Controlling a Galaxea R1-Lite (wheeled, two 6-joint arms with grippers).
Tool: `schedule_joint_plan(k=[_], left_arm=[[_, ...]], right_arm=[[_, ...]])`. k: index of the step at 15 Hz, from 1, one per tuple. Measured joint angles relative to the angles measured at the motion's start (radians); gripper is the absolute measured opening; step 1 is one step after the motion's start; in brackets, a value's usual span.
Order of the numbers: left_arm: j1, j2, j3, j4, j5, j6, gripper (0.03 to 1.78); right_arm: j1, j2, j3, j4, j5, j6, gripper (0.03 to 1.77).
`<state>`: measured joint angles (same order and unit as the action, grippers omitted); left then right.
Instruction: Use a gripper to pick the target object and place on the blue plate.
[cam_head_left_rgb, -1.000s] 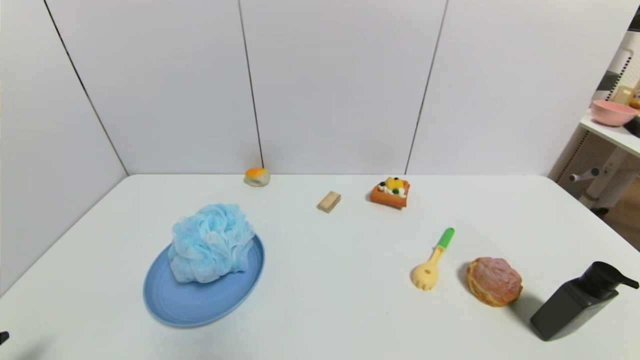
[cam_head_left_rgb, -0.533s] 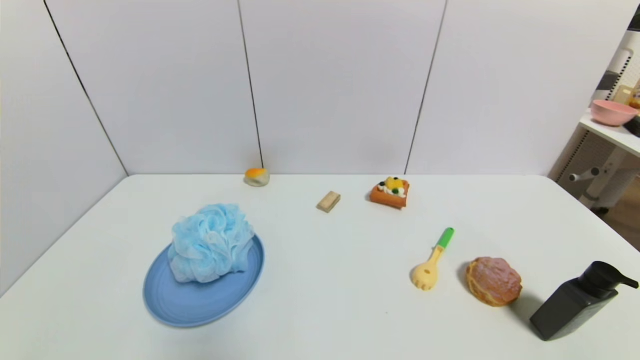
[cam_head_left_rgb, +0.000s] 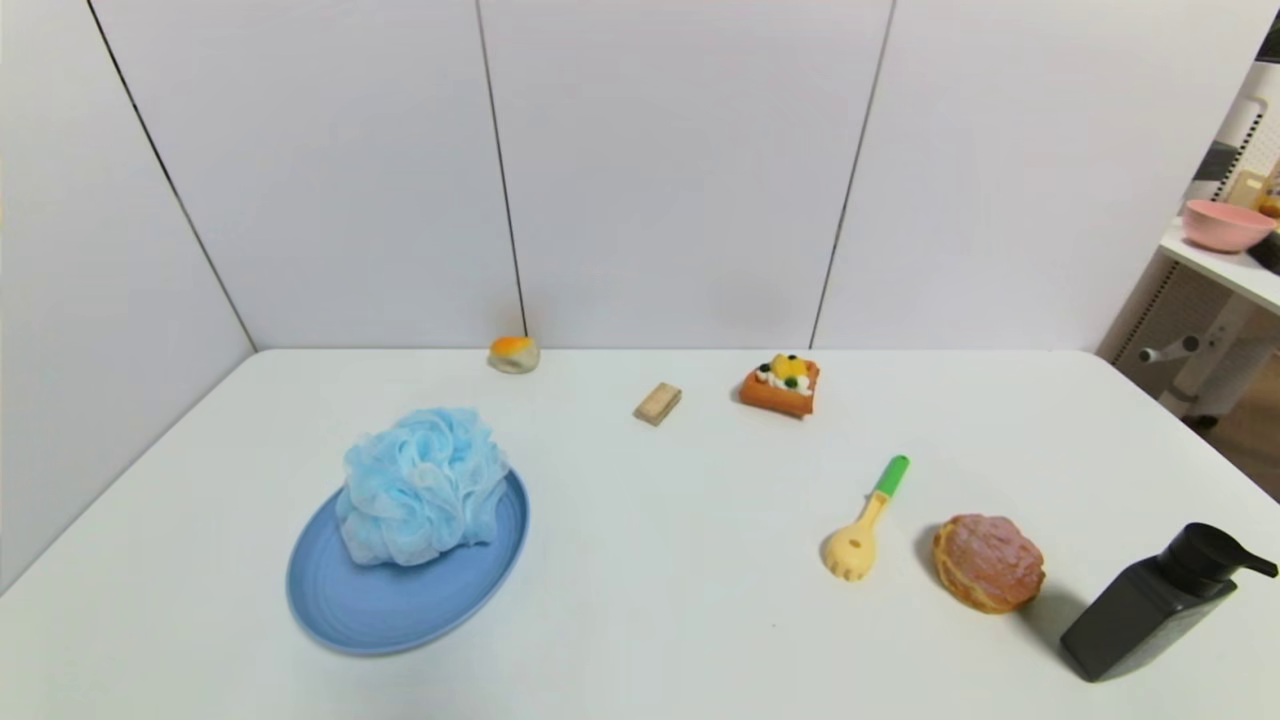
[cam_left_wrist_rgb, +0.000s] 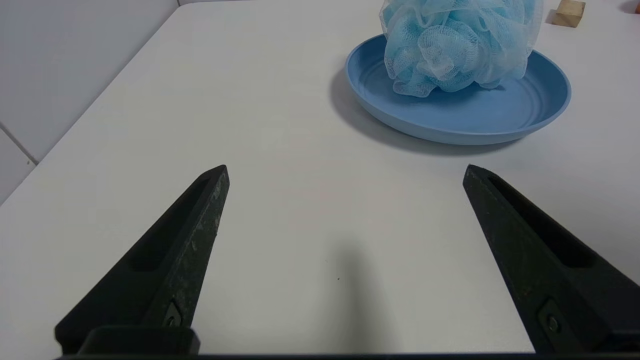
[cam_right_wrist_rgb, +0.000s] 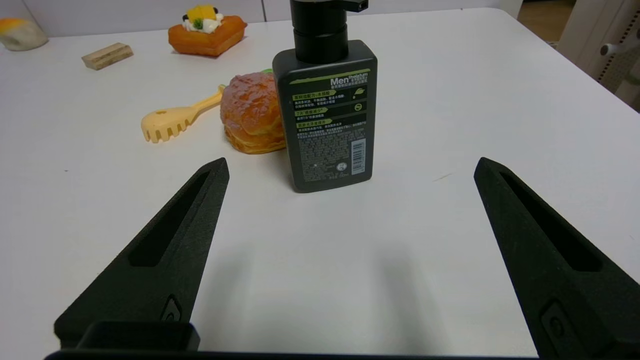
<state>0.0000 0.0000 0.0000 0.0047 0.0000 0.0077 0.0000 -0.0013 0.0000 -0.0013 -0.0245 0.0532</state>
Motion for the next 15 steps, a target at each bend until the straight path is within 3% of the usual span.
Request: schedule_joint_plan(k=[15], left_arm=[[0.0, -0.002, 0.0, 0.0, 0.0, 0.0, 1.69]], right_arm=[[0.0, 0.0, 0.0, 0.0, 0.0, 0.0, 1.7]])
